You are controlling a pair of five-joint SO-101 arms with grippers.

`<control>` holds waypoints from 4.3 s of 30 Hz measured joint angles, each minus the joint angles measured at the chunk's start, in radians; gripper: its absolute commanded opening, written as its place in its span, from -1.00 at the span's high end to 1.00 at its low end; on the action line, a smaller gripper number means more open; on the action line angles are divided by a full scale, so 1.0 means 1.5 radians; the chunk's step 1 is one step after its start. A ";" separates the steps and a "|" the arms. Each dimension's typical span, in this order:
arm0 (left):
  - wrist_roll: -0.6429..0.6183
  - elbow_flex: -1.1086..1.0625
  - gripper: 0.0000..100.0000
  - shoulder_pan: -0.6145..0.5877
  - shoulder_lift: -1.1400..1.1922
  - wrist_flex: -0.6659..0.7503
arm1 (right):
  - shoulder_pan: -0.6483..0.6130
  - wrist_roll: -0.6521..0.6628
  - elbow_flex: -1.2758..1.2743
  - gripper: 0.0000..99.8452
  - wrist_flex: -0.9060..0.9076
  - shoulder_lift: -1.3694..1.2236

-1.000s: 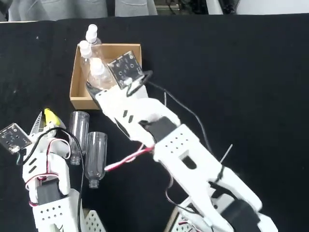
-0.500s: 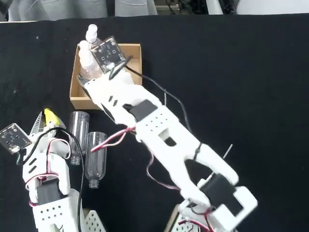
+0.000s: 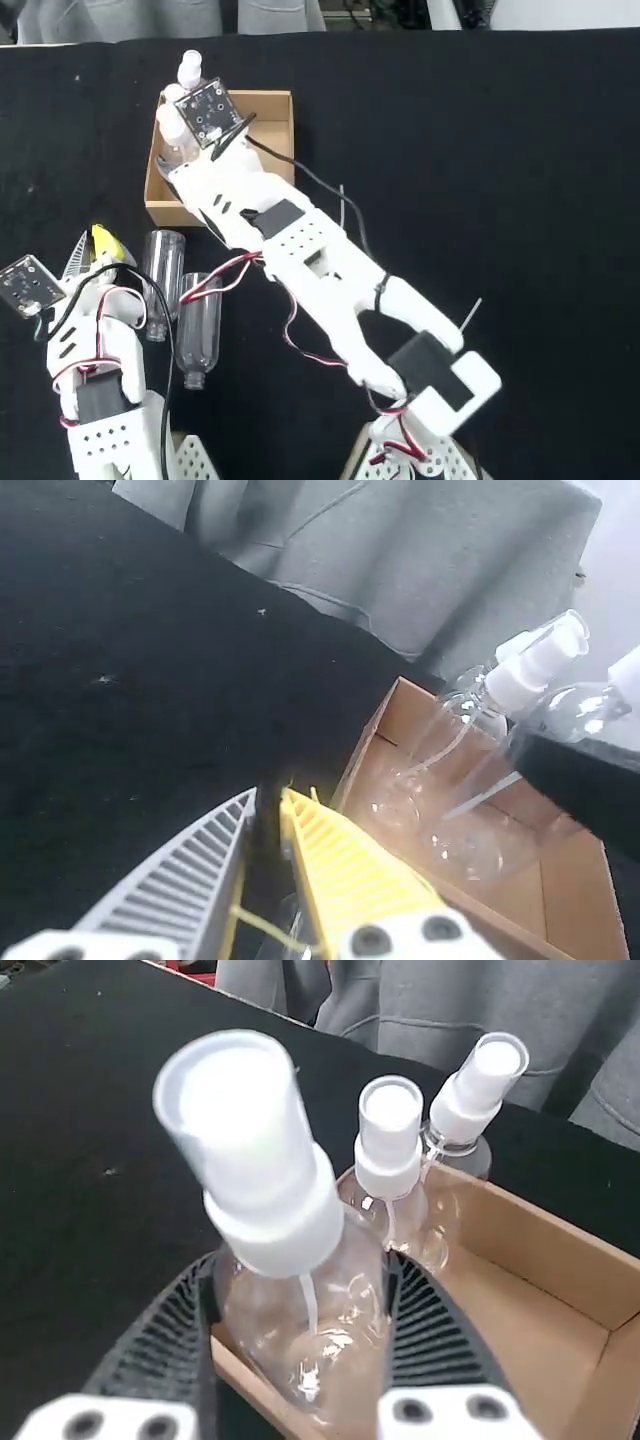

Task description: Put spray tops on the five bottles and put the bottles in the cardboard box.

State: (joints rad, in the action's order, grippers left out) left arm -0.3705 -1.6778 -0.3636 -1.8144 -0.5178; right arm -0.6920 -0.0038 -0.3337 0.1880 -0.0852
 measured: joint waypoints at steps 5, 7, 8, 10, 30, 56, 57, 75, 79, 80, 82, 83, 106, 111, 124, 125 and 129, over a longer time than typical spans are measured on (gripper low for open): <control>0.000 0.000 0.93 0.000 0.000 0.000 | 0.000 -0.005 0.001 0.86 -0.042 -0.034; 0.000 0.000 0.93 0.000 0.000 0.000 | 0.000 -0.026 0.001 0.86 -0.055 -0.048; 0.000 0.000 0.93 0.000 0.000 0.000 | 0.000 -0.035 0.001 0.86 -0.060 -0.053; 0.000 0.000 0.93 0.000 0.000 0.000 | -0.001 -0.049 0.001 0.86 -0.064 -0.060; 0.000 0.000 0.93 0.000 0.000 0.000 | -0.015 -0.075 0.104 0.86 -0.071 -0.211; 0.000 0.000 0.93 0.000 0.000 0.000 | -0.015 -0.075 0.106 0.80 -0.071 -0.228; 0.000 0.000 0.93 0.000 0.000 0.000 | -0.015 -0.075 0.106 0.76 -0.071 -0.228; 0.000 0.000 0.93 0.000 0.000 0.000 | -0.015 -0.076 0.126 0.67 -0.024 -0.228; 0.000 0.000 0.93 0.000 0.000 0.000 | -0.015 -0.076 0.126 0.67 -0.024 -0.228; 0.000 0.000 0.93 0.000 0.000 0.000 | -0.015 -0.076 0.126 0.65 -0.020 -0.228; 0.000 0.000 0.93 -0.005 0.000 0.000 | -0.015 -0.076 0.127 0.57 -0.010 -0.227; 0.000 0.000 0.93 -0.011 0.000 0.000 | -0.015 -0.076 0.129 0.54 -0.005 -0.227; 0.000 0.000 0.94 -0.018 0.000 0.000 | -0.034 -0.076 0.131 0.47 0.050 -0.226; 0.000 0.000 0.94 -0.018 0.000 0.000 | -0.034 -0.076 0.107 0.47 0.050 -0.207; 0.000 0.000 0.94 -0.018 0.000 0.000 | -0.034 -0.076 0.085 0.47 0.082 -0.164; 0.000 0.000 0.94 -0.018 0.000 0.000 | -0.034 -0.076 0.085 0.47 0.091 -0.164; 0.000 0.000 0.94 -0.035 0.000 0.000 | -0.034 -0.076 0.084 0.47 0.135 -0.106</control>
State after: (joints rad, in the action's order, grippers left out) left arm -0.3705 -1.6778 -0.4158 -1.8144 -0.5178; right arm -0.7426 -0.1174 -0.2079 0.3905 -0.2447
